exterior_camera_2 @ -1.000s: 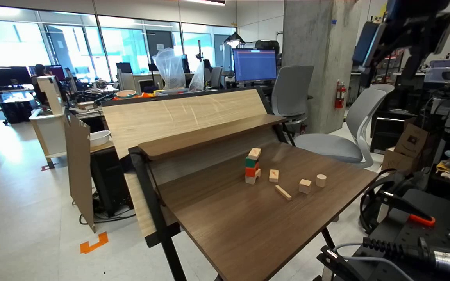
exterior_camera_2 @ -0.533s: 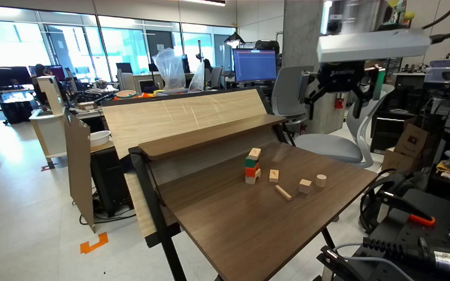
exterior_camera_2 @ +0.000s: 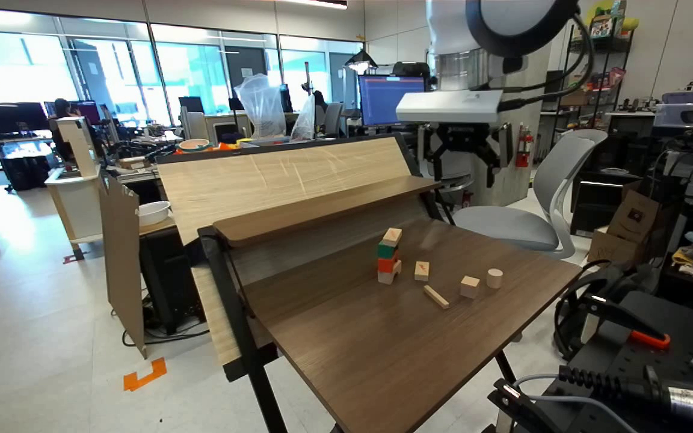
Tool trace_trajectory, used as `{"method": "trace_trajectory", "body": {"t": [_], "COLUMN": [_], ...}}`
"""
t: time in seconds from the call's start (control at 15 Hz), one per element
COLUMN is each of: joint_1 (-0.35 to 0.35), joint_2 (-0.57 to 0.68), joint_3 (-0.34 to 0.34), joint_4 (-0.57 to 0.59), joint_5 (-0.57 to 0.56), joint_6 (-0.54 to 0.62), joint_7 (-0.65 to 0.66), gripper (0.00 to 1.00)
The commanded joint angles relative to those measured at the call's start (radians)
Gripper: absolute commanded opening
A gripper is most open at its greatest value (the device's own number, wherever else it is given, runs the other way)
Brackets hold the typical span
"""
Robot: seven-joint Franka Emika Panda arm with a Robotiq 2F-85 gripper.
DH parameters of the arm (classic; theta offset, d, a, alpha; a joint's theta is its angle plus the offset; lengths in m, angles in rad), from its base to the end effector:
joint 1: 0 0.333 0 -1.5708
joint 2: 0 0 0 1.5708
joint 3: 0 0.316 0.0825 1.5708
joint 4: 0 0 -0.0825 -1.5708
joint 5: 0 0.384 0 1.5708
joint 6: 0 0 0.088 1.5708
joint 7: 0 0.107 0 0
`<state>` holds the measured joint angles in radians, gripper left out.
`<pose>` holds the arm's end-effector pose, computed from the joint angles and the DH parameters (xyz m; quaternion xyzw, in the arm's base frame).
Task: Pick up the rectangle block from the table and put it on top of the tower toy blocks
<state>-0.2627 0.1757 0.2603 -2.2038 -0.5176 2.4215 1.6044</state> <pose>0.5542 -0.0046 0.3092 0.8075 -0.5694 0.1277 0.0861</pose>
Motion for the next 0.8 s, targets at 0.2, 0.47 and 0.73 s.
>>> {"method": "trace_trajectory", "body": {"t": [0.2, 0.47, 0.73], "joint_1": [0.159, 0.200, 0.251], "joint_2": [0.067, 0.092, 0.142], "joint_3": [-0.151, -0.183, -0.187], "joint_4": [0.065, 0.102, 0.216], "joint_5": [0.033, 0.073, 0.329], "joint_6": [-0.001, -0.011, -0.166], "joint_7": [0.016, 0.030, -0.115], "gripper": [1.00, 1.00, 1.00]}}
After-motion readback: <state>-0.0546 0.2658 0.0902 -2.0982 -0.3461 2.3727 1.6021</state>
